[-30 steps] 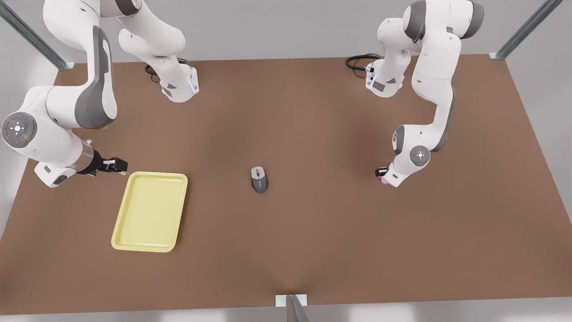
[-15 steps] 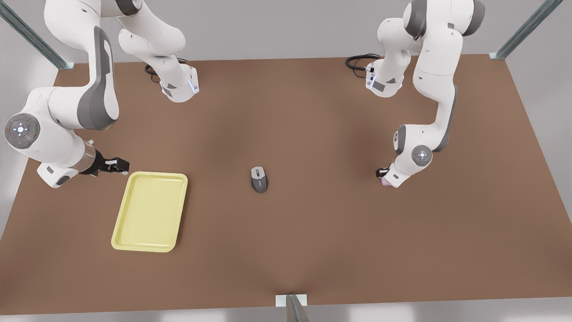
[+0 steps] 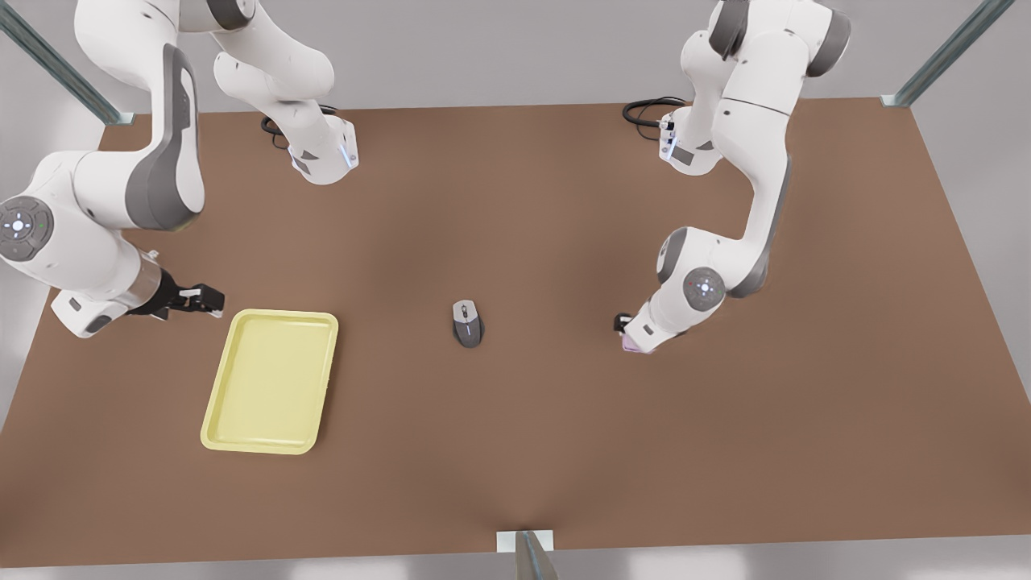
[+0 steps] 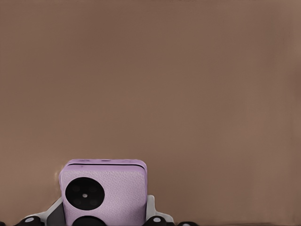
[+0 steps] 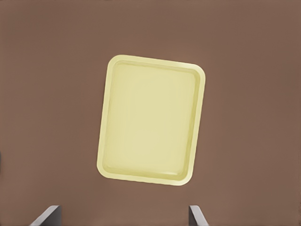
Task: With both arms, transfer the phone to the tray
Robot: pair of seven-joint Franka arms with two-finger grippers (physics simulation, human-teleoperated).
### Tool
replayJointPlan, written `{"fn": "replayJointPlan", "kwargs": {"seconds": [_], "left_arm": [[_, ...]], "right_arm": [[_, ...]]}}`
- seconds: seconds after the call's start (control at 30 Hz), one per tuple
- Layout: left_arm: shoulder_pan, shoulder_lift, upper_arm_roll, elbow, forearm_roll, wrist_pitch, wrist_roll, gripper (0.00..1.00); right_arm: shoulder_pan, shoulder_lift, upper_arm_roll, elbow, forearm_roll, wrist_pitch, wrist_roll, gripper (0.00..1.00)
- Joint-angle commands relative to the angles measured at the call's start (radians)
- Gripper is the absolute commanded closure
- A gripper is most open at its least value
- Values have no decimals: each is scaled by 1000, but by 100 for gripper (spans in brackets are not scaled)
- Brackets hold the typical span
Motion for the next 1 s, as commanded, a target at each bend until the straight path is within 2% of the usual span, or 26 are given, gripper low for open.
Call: {"fn": "replayJointPlan", "kwargs": {"seconds": [0.0, 0.17, 0.3, 0.43, 0.8, 0.87, 0.97], "left_arm": [[-57, 66, -9, 110, -14, -95, -404, 19], [-120, 299, -79, 457, -37, -109, -513, 19], [-197, 428, -79, 614, -34, -79, -577, 19], [-220, 498, -79, 647, -34, 87, -611, 19], [-241, 584, -69, 670, -26, 236, -640, 18], [-241, 585, -69, 670, -26, 237, -639, 0], [-241, 583, -70, 670, -26, 236, -639, 0]], "right_arm": [[-9, 10, -1, 22, -7, -7, -66, 0], [-43, 25, 10, 1, 12, 6, -32, 0], [-35, 19, 19, -18, 9, 3, -15, 0], [15, 27, 22, -41, -7, 2, -12, 0], [31, 21, 23, -70, -7, -1, -14, 0], [31, 19, 23, -70, -7, -1, -14, 0], [31, 16, 23, -71, -7, -3, -14, 0]]}}
